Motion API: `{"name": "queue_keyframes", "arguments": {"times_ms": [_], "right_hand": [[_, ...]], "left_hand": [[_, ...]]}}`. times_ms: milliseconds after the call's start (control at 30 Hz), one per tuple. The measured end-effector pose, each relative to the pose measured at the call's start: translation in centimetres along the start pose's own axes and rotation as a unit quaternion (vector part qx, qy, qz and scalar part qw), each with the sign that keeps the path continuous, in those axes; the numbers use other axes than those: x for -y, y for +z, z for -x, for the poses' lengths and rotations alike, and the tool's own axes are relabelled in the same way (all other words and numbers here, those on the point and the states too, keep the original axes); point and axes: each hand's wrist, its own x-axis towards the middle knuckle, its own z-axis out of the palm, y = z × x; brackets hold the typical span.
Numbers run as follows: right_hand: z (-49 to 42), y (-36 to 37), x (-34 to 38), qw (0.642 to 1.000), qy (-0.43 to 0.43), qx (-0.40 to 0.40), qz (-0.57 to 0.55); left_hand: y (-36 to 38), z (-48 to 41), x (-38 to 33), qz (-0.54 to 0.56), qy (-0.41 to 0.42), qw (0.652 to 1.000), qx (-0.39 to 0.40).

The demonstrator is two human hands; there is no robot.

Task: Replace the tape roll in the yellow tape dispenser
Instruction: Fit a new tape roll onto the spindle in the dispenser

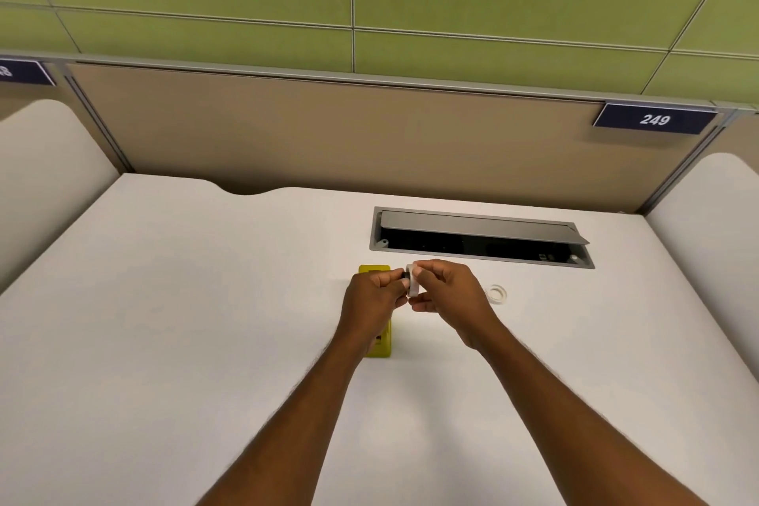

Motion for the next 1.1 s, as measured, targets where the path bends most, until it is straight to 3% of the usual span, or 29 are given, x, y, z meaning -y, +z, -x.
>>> {"name": "queue_keyframes", "arguments": {"times_ms": [233, 433, 567, 700, 867, 1100], "right_hand": [[-0.3, 2.0, 0.7, 0.991, -0.004, -0.010, 0.136], [-1.1, 4.6, 1.2, 0.975, 0.016, -0.080, 0.207], [-2.2, 6.0, 1.4, 0.963, 0.048, -0.101, 0.247], [-3.8, 7.1, 1.1, 0.960, 0.066, -0.110, 0.249], [-5.6, 8.6, -0.1, 0.959, 0.070, -0.108, 0.253], [-6.6, 10.1, -1.8, 0.932, 0.081, -0.140, 0.326]], "left_hand": [[-1.2, -0.2, 0.9, -0.032, 0.014, 0.999, 0.020], [-2.1, -0.5, 1.5, -0.056, 0.012, 0.998, 0.024], [-3.1, -0.9, 1.9, -0.076, 0.013, 0.996, -0.042], [-4.9, -0.9, 4.2, -0.118, 0.074, 0.982, -0.128], [-5.8, -0.3, 8.0, -0.192, 0.114, 0.974, -0.046], [-5.8, -1.0, 11.2, -0.242, 0.114, 0.963, 0.041]]}}
